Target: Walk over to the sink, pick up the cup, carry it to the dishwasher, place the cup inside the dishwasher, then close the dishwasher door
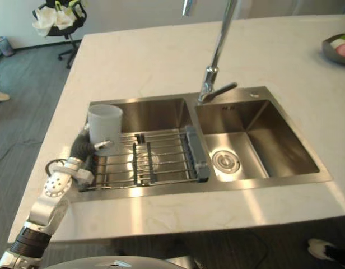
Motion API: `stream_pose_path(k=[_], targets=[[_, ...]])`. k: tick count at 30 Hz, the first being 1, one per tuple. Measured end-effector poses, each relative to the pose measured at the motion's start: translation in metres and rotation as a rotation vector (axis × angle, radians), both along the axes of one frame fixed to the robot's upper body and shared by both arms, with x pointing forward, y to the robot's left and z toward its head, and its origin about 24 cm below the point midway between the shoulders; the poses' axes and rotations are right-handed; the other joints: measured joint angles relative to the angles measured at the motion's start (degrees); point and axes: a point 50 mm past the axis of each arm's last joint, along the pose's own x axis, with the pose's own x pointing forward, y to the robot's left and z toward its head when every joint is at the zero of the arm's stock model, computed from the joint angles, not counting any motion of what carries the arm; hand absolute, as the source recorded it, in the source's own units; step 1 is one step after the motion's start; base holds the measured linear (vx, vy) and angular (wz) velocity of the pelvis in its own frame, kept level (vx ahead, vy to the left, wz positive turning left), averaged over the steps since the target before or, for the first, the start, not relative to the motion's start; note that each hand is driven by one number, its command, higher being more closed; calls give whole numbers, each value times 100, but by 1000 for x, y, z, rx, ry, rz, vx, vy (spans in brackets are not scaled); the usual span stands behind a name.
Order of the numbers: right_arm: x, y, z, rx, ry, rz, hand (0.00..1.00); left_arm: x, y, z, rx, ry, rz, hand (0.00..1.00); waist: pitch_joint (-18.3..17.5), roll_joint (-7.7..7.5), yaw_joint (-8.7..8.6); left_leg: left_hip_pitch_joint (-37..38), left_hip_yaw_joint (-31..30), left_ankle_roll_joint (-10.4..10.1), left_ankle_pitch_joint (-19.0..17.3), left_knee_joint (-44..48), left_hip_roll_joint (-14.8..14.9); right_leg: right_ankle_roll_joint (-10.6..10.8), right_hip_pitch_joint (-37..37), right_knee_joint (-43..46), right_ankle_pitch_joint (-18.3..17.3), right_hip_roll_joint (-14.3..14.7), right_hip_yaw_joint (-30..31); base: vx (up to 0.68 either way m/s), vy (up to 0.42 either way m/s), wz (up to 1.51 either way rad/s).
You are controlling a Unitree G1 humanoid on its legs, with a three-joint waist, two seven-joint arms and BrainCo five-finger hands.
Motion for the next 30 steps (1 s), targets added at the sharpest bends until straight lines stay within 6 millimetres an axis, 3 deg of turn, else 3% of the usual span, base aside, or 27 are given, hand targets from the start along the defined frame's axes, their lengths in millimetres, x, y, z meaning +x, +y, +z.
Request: stream_pose_path(k=[4,8,15,16,22,25,28,30], targets=[[-6,2,0,19,-10,-3,0,-15,11,26,-111,-195,40,100,-86,-112,115,4,-64,7,4,-1,-23,4,18,2,-3,-24,-22,-9,1,2],[-10,8,-1,37,-6,-8,0,-24,22,32,-201,-277,132,100,-180,-190,120,-1,-124,19,13,-2,-45,10,84,-31,-6,-53,-113,-9,1,13],[-18,12,-2,59,33,-10,0,-46,26,53,-306,-449,243,100,-307,-333,274,-44,-122,24,-1,-2,-49,11,83,-21,-7,-57,-108,3,-1,2],[-25,15,-1,96,93,-17,0,-54,25,54,-378,-483,316,100,-558,-443,393,-92,-135,35,20,-3,-42,12,75,6,-7,-61,-113,0,0,0],[-25,16,-2,95,95,-12,0,-56,22,58,-406,-504,317,100,-595,-419,384,-111,-8,14,-2,6,-6,-2,-101,-71,44,-33,37,-1,0,-15],[-22,26,-3,89,110,-59,0,-55,17,61,-422,-516,307,100,-621,-438,201,-263,-163,-42,0,23,-6,-23,-51,-311,102,-71,-273,8,-14,18],[-24,24,-3,77,154,-76,0,-55,18,61,-427,-516,330,100,-609,-385,270,-270,-310,-26,46,39,11,-7,31,-352,99,-68,-477,39,-28,29],[-23,22,-4,65,204,-59,0,-55,23,61,-420,-514,376,100,-592,-358,430,-473,-471,-51,-105,389,51,29,91,-353,63,-69,-724,48,-34,41]])
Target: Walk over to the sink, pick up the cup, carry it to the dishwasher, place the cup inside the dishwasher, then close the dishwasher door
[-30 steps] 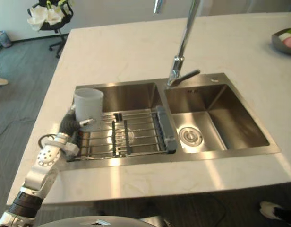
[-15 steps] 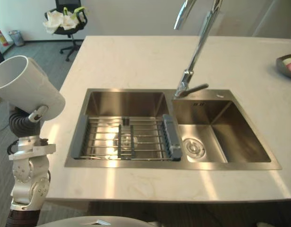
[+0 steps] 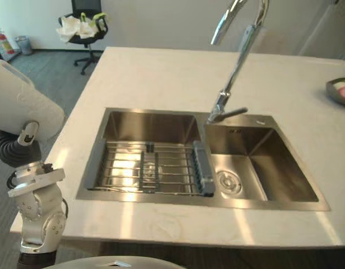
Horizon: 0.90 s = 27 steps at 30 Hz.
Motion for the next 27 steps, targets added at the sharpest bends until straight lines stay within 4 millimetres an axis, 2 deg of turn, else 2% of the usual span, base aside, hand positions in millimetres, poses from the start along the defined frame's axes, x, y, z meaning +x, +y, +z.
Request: stream_pose_path(k=[3,6,7,8,9,10,11,12,13,14,15,16,17,18,20,21,22,23,24,25,26,27], targets=[[7,-9,-1,7,49,31,0,0,11,-2,0,60,84,100,27,45,330,-638,-418,-11,-149,761,11,47,67,157,-61,33,-560,24,-57,78],[11,-17,-2,-4,63,35,0,-9,30,-3,6,94,179,100,169,257,574,-766,-1033,-70,83,571,-58,-31,163,371,-311,72,-1287,-70,-84,142],[13,-24,-1,-19,54,36,0,-11,32,-3,5,96,190,100,160,375,773,-858,-1172,-74,320,328,-56,-131,52,511,-436,121,-1556,-152,-94,116],[20,-30,1,-29,32,47,0,-14,32,-4,11,99,193,100,143,479,946,-963,-1295,-102,378,119,-5,-270,-136,734,-527,154,-1785,-188,-77,131],[21,-28,0,-31,1,-3,0,-19,37,-5,27,108,213,100,176,431,1010,-1094,-727,201,38,25,80,-335,-184,708,-490,40,-2052,-103,-22,133],[25,-24,-2,-11,9,-6,0,-20,40,-6,24,109,230,100,318,329,944,-1454,109,667,-229,987,162,-334,-217,811,-479,-205,-2404,-72,9,121],[27,-25,-2,-10,8,-12,0,-21,40,-6,22,112,231,100,344,318,936,-1568,475,812,-292,1589,243,-337,-225,943,-502,-295,-2504,-33,-21,120],[29,-33,1,-22,-4,-23,0,-19,36,-9,16,119,211,100,386,602,897,-1785,983,1173,357,2488,519,-423,-376,1625,-717,-302,-2631,-55,-26,89],[29,-35,2,-25,-18,-48,0,-16,33,-9,21,117,189,100,420,721,859,-1930,1035,1205,476,2603,525,-437,-505,1821,-902,-303,-2520,-200,-43,162],[27,-24,-1,13,-6,-87,0,-14,33,-1,40,76,179,100,342,394,622,-1611,691,712,1018,1444,37,-712,-583,922,-743,-155,-2397,-334,-98,202],[24,-21,-2,29,9,-92,0,-12,29,2,27,45,159,100,415,430,558,-1598,1175,1313,3,2631,234,-582,-488,884,-352,-244,-2767,-345,-97,187],[24,-24,-1,21,15,-84,0,-12,27,3,25,33,151,100,427,474,618,-1430,1374,1226,-348,3168,368,-586,-452,942,-334,-301,-2839,-241,-44,142],[25,-30,1,6,17,-66,0,-14,26,-1,28,48,140,100,484,514,592,-898,1621,845,-713,3464,563,-546,-315,960,-248,-407,-3109,-171,83,126],[25,-33,1,-13,32,-53,0,-14,22,-4,28,54,111,100,445,600,543,-403,1755,549,-870,3306,796,-497,-187,906,-135,-464,-3491,-176,122,152],[24,-39,2,-44,48,-40,0,-13,16,-4,13,34,54,100,368,719,490,109,2024,413,-839,2624,1177,-422,-150,986,2,-601,-4137,-242,221,196],[27,-45,4,-78,53,-28,0,-12,11,-4,0,19,9,100,360,805,465,347,2118,214,-630,1937,1257,-349,-147,1074,129,-724,-4528,-263,296,218],[28,-50,5,-98,54,-26,0,-12,7,-4,-14,10,-25,100,377,879,489,515,2043,-214,-619,1338,1142,-317,-143,1142,250,-837,-4781,-270,397,164],[29,-52,6,-107,58,-31,0,-11,4,-4,-21,7,-43,100,396,922,529,582,2015,-420,-691,962,1005,-302,-140,1172,337,-913,-4877,-210,358,113],[31,-44,4,-96,64,-36,0,-11,5,-7,-7,22,-56,100,538,719,608,621,1851,-379,-553,717,648,-387,-77,1154,350,-1173,-4726,-363,480,125],[33,-34,2,-73,55,-30,0,-11,5,-7,13,35,-65,100,626,534,586,471,1438,-177,-512,680,397,-406,-95,941,147,-1168,-4094,-314,337,183],[30,-22,0,-47,48,-31,0,-9,-1,-8,31,41,-104,100,615,409,506,238,917,39,-533,721,214,-715,-178,731,-90,-1039,-3199,-369,360,195],[28,-20,0,-39,40,-47,0,-8,-6,-8,35,43,-135,100,601,381,446,115,676,87,-545,718,109,-875,-264,708,-204,-978,-2687,-224,254,216]])
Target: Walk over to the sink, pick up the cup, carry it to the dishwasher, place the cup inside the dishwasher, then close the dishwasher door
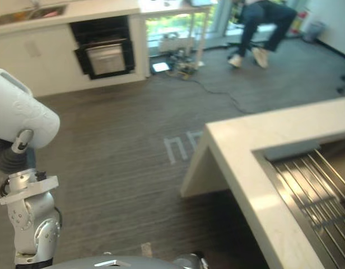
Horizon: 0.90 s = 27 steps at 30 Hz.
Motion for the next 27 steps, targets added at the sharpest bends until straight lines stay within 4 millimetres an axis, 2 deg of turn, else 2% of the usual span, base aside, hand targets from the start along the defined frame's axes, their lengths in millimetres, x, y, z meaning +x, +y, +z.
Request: stream_pose_path(k=[1,2,3,4,5,6,7,8,9,11,12,16,17,20,21,22,23,27], targets=[[1,1,1,9,-18,5,0,2,-10,-3,5,10,-58,100,6,1,-18,-161,-417,135,79,-52,-189,88,-179,34,-198,184,1127,-193,279,187],[1,2,1,17,-23,2,0,5,-17,-7,-10,26,-101,100,13,23,-35,-235,-704,236,152,-99,-309,310,-261,58,-338,382,1960,-96,205,174],[1,2,1,19,-26,3,0,6,-20,-11,-14,41,-121,100,15,27,-41,-237,-887,272,203,-161,-388,420,-287,69,-405,506,2433,-18,151,156],[2,3,1,21,-32,1,0,9,-28,-18,-25,72,-169,100,8,8,-52,-223,-1221,332,318,-295,-532,607,-330,108,-520,758,3175,13,83,156],[3,4,1,20,-35,2,0,11,-36,-25,-25,102,-208,100,1,-15,-51,-214,-1499,363,427,-464,-647,677,-386,151,-549,944,3693,27,46,148],[4,5,1,22,-39,5,0,12,-40,-28,-24,113,-226,100,-7,-29,-55,-209,-1617,363,467,-536,-693,688,-424,168,-541,1015,3919,70,-1,133],[6,7,1,28,-44,18,0,12,-48,-30,-15,122,-265,100,-35,-132,-53,-122,-1857,370,561,-678,-786,706,-502,251,-383,1133,4384,114,-20,96],[7,7,1,30,-46,20,0,11,-50,-30,-7,124,-278,100,-54,-184,-58,-92,-1958,329,624,-738,-824,703,-523,325,-170,1161,4543,172,-49,106],[8,11,1,40,-50,32,0,12,-52,-31,5,133,-294,100,-62,-246,-71,-43,-2157,327,697,-822,-856,844,-499,526,-3,1168,4691,151,-46,73],[10,6,2,32,-56,61,0,13,-58,-31,24,148,-317,100,-55,-141,-83,-23,-2387,239,680,-855,-743,848,-375,523,-6,1253,4584,154,-32,74],[13,5,3,31,-61,73,0,15,-60,-30,33,156,-324,100,-62,-121,-11,-11,-2389,215,665,-852,-659,848,-285,462,-6,1301,4417,128,-64,54],[21,7,3,35,-75,156,0,18,-62,-31,64,193,-334,100,-91,-169,14,-5,-2490,141,534,-836,-552,826,-11,260,-26,1344,4098,27,-60,43],[26,11,3,41,-81,195,0,18,-62,-31,73,200,-337,100,-149,-259,-1,-139,-2061,148,502,-821,-466,827,-10,201,-92,1273,3957,-19,-13,50],[34,13,3,33,-84,231,0,17,-61,-32,81,205,-342,100,-167,-345,-6,-420,-1259,181,492,-605,-371,773,-10,94,-216,1096,3636,-26,-5,64],[35,10,4,21,-83,228,0,16,-62,-34,84,211,-350,100,-185,-311,-4,-450,-1039,194,536,-654,-341,802,-2,97,-233,1032,3498,-17,2,72],[35,8,4,10,-83,224,0,15,-63,-35,89,212,-359,100,-205,-255,-8,-402,-1074,149,804,-810,-358,846,40,129,-269,1005,3372,-2,9,51],[46,21,1,8,-87,196,0,13,-61,-50,179,246,-411,100,-441,-580,-205,-181,-1275,151,1355,-1125,-559,950,258,-27,-241,895,3249,2,3,23],[45,20,1,8,-86,194,0,13,-61,-49,177,245,-409,100,-443,-593,-240,-181,-1245,154,1348,-1124,-556,950,255,-58,-257,898,3286,0,0,-2]])
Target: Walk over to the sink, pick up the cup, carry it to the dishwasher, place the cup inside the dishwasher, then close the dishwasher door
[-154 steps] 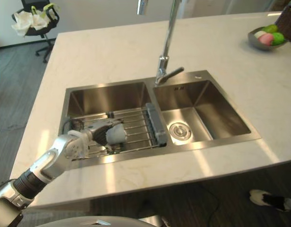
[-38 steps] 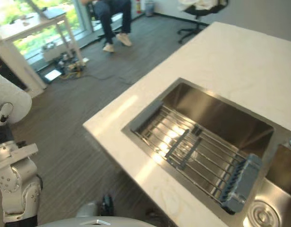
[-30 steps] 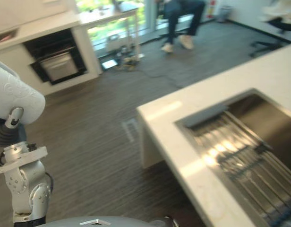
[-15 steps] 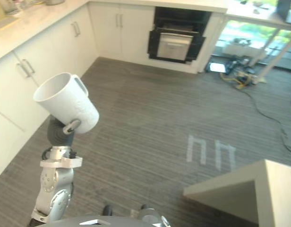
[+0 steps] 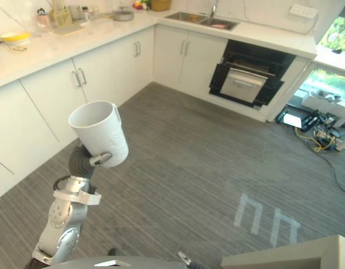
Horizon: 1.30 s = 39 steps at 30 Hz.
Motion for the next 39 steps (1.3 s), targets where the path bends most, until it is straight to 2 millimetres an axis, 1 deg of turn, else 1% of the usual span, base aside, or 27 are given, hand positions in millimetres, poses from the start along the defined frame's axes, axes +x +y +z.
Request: stream_pose_path(k=[8,11,12,14,15,16,17,18,19,20,21,22,23,24,25,26,27,29,30,31,32,33,34,35,36,37,39], targets=[[-6,4,0,-6,-28,-21,0,4,1,7,-24,-35,27,100,-77,-59,-93,-67,-5,-33,-96,5,-3,-28,-83,-36,-1,49,149,0,-1,-4],[-10,7,0,-17,-50,-40,0,4,-1,11,-62,-59,36,100,-157,-85,-110,-148,-7,-43,-287,223,48,-76,-106,134,-169,123,333,89,-33,3],[-9,8,2,-21,-70,-42,0,4,-2,12,-79,-67,40,100,-146,-103,-91,-416,-9,-42,-658,900,88,-118,-120,311,-293,150,364,119,-49,7],[-5,5,5,-33,-106,-38,0,3,-4,16,-124,-77,44,100,-61,7,-59,-1007,81,0,-1266,2521,285,-178,-92,755,-516,268,272,71,-47,19],[-3,4,6,-36,-115,-38,0,2,-4,18,-140,-84,45,100,-30,32,-61,-1275,217,50,-1359,3147,414,-202,-90,885,-604,294,211,-11,-36,29],[0,1,8,-45,-134,-35,0,0,-3,23,-162,-104,53,100,67,110,14,-1686,398,43,-1353,4215,655,-314,4,998,-759,381,157,-26,-29,16],[3,-4,9,-56,-144,-43,0,-1,1,24,-170,-120,67,100,189,163,93,-1954,416,-136,-1420,4849,842,-446,199,974,-896,479,158,-15,1,3],[4,-5,9,-60,-147,-46,0,-1,4,24,-170,-122,76,100,218,241,126,-1966,422,-160,-1570,4869,841,-458,261,998,-944,491,164,33,20,0],[7,-6,10,-60,-156,-43,0,-2,9,22,-168,-123,88,100,218,261,143,-1959,473,-147,-1739,4637,752,-449,348,1028,-1015,469,184,81,81,-5],[20,-5,12,-57,-192,-32,0,-5,18,21,-165,-127,119,100,227,279,179,-1953,513,-124,-1748,3819,531,-382,368,1087,-1107,377,272,86,103,-14],[27,-5,13,-58,-214,-28,0,-7,22,20,-164,-126,138,100,255,325,198,-1944,510,-196,-1667,3363,458,-371,357,1087,-1135,346,325,114,199,-45],[40,-6,17,-60,-264,-19,0,-12,29,19,-165,-123,171,100,327,442,260,-1936,406,-336,-1289,2558,381,-353,385,989,-1153,317,499,95,207,-58],[44,-6,18,-63,-279,-12,0,-14,32,17,-166,-116,190,100,352,486,322,-1920,375,-456,-1030,2445,371,-353,452,855,-1155,295,628,178,298,-72],[48,-4,19,-66,-298,13,0,-14,34,16,-176,-108,207,100,373,537,434,-1888,237,-551,-987,2614,209,-389,631,481,-1193,277,903,248,256,-55],[50,-5,19,-62,-298,43,0,-13,36,19,-190,-127,223,100,449,688,479,-2083,23,-481,-1548,3205,150,-236,666,917,-1311,427,981,284,220,-45],[50,-4,18,-54,-293,52,0,-12,36,20,-193,-128,227,100,459,658,505,-2182,-5,-340,-1755,3484,121,-228,603,1264,-1295,447,1022,359,154,-39],[46,-2,14,-49,-285,49,0,-12,40,19,-199,-119,239,100,464,524,598,-2220,-3,12,-1938,3795,-41,-153,538,1732,-1495,405,964,374,160,-35],[42,3,12,-44,-302,36,0,-10,42,12,-182,-74,230,100,448,258,555,-1966,226,550,-1948,3687,-292,186,409,2403,-1646,82,948,369,178,-19],[36,6,10,-40,-309,12,0,-8,39,10,-155,-52,191,100,366,28,538,-1725,397,750,-2027,3531,-542,572,91,3117,-1585,-239,913,298,148,-15],[35,7,10,-42,-310,7,0,-8,36,10,-157,-52,168,100,326,-32,553,-1633,471,789,-2066,3446,-611,776,-62,3481,-1500,-344,902,297,142,-28],[38,9,12,-48,-325,0,0,-9,34,12,-150,-64,144,100,322,-82,554,-1457,546,833,-2097,3287,-717,1107,-348,4075,-1230,-525,846,290,168,-21],[41,7,14,-69,-335,-15,0,-9,30,13,-137,-71,107,100,334,-144,477,-1128,541,859,-2109,2965,-881,1020,-650,4749,-569,-777,634,364,205,-19],[42,2,15,-95,-340,-19,0,-10,23,13,-136,-69,69,100,360,-81,382,-721,496,866,-2094,2520,-962,685,-945,5345,11,-861,571,373,206,-10],[42,1,16,-100,-345,-22,0,-10,20,13,-133,-68,55,100,372,-43,359,-504,444,897,-2040,2297,-974,529,-1101,5584,-136,-835,513,274,133,-14],[44,0,19,-105,-364,-36,0,-10,16,14,-134,-70,36,100,369,-17,313,-202,354,982,-1933,1949,-968,279,-1335,5807,-469,-729,331,332,144,-11],[48,1,21,-104,-383,-48,0,-7,9,15,-132,-73,10,100,363,1,234,139,228,1005,-1847,1566,-936,63,-1675,5774,-862,-541,58,328,126,-3],[53,2,25,-91,-421,-121,0,1,-5,15,-116,-77,-57,100,358,28,99,450,70,937,-1831,1213,-854,-207,-2259,5183,-1210,-273,-459,402,86,26]])
